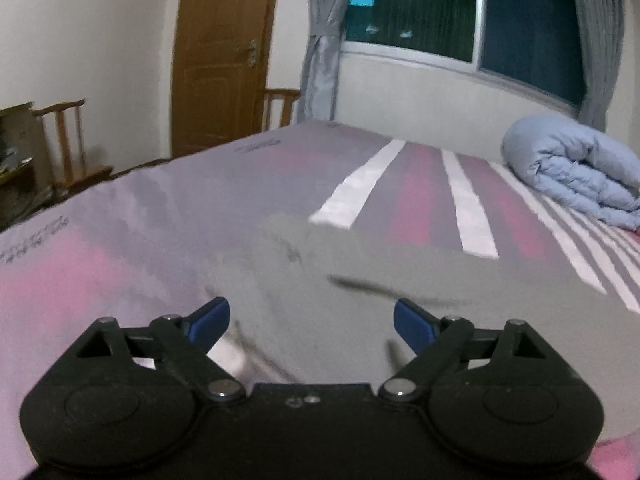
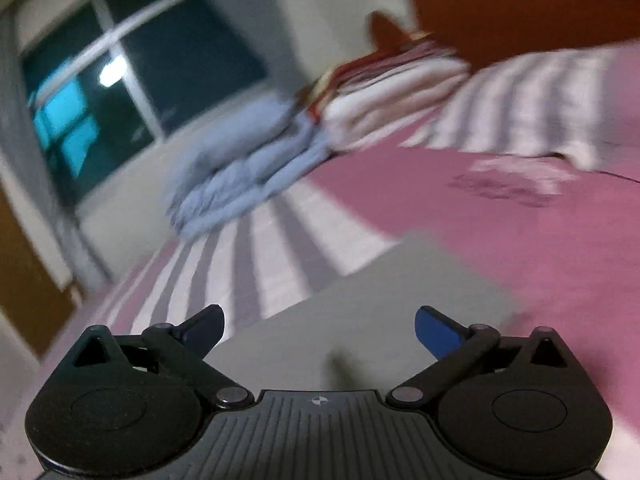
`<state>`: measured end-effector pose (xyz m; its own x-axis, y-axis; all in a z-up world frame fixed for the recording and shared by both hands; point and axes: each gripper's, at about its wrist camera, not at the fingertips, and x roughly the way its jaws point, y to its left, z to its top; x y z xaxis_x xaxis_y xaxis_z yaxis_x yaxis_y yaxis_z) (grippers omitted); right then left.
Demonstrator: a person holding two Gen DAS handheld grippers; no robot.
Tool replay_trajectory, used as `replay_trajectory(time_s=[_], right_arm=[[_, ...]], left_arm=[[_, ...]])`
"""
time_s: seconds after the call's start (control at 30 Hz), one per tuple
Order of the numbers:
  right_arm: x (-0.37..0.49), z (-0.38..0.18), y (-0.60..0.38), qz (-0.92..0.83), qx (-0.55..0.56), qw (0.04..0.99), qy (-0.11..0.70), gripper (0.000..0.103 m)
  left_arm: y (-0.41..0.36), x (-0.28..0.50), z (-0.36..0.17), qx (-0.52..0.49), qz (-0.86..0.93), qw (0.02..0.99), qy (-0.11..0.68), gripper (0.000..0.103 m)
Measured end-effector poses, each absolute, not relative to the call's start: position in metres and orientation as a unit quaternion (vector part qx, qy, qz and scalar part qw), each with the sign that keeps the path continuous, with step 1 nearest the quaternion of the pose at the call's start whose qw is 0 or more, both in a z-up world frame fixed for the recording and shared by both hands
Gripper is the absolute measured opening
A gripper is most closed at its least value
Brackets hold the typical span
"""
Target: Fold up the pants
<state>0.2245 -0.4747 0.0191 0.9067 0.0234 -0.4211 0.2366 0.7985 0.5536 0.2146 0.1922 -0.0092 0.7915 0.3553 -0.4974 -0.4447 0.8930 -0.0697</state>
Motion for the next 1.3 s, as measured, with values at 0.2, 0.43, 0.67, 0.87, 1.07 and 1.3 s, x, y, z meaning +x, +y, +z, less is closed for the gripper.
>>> replay_trajectory(time_s=[0.2,0.43,0.67,0.87,1.07,1.3], right_arm=[[0.197,-0.014,-0.538,-0.076,0.465,0.856,0.211,0.051],[0.207,-0.03,-0.558,-0.076,0.485,0.842,0.225,0.051],[0.231,-0.041,-0.548,-0.064,0.466,0.848,0.243,0.05],[0.255,-0.041,-0.556,-0.049,0.442,0.853,0.273,0.015],[0.243,-0.024,-0.555,-0.042,0.4,0.88,0.255,0.015],[0.24,-0.042,-0.551,-0.058,0.456,0.847,0.268,0.037]], left_arm=[[0.175,0.202,-0.033,-0.113,0.224,0.932,0.26,0.086],[0.19,0.201,-0.045,-0.146,0.222,0.926,0.269,0.094],[0.185,0.202,-0.046,-0.136,0.228,0.925,0.273,0.095],[0.184,0.201,-0.046,-0.139,0.227,0.925,0.272,0.095],[0.186,0.2,-0.046,-0.143,0.224,0.925,0.272,0.096],[0.189,0.198,-0.046,-0.152,0.22,0.925,0.271,0.096]])
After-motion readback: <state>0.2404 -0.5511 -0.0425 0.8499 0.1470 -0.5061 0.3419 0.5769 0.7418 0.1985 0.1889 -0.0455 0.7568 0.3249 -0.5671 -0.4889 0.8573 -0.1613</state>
